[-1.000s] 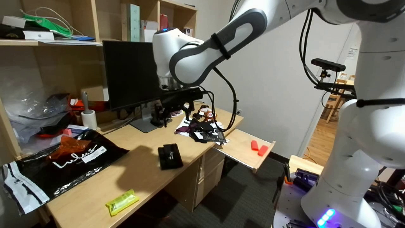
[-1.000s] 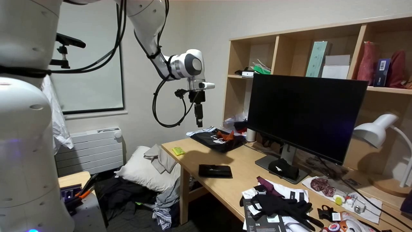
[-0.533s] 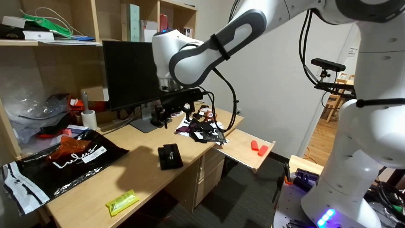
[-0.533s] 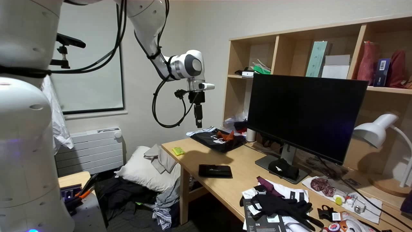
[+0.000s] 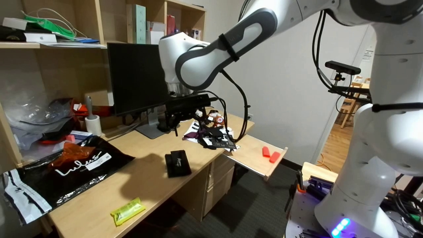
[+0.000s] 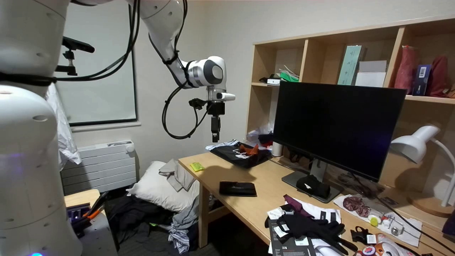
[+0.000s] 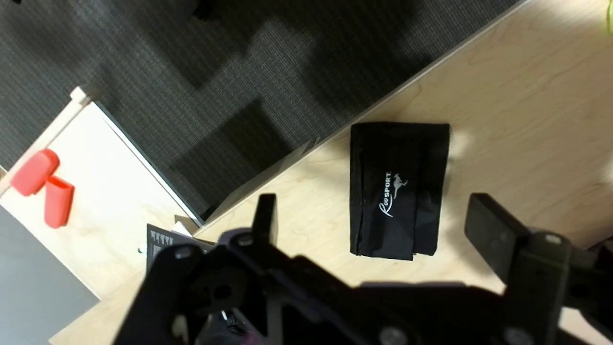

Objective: Pick up the black object in front of the monitor and place it on the plastic

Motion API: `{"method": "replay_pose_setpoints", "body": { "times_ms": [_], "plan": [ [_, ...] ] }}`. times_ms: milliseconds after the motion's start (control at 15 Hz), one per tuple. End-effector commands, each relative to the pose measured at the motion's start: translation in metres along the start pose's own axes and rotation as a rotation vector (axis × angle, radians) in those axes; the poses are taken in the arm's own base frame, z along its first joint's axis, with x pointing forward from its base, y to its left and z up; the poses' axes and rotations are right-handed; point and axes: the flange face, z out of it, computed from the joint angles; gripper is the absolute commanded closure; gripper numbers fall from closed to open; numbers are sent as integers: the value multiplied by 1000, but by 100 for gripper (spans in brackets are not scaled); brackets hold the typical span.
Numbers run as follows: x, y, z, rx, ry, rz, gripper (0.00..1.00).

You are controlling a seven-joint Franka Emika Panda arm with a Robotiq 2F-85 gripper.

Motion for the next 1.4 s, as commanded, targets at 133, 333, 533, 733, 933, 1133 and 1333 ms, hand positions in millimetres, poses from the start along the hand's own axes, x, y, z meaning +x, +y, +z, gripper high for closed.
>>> {"method": "replay_pose_setpoints", "body": {
  "times_ms": [133, 333, 533, 733, 933, 1133, 1333],
  "plan": [
    [-5, 3, 2, -30, -54, 56, 0],
    [-6, 2, 2, -30, -65, 66, 0],
    [-6, 2, 2, -30, -65, 69, 0],
    [2, -3, 9, -24, -62, 84, 0],
    [35, -9, 40, -9, -67, 135, 0],
    [80, -8, 88, -2, -86, 213, 0],
    [117, -13, 135, 19, -116, 257, 0]
  ]
}}
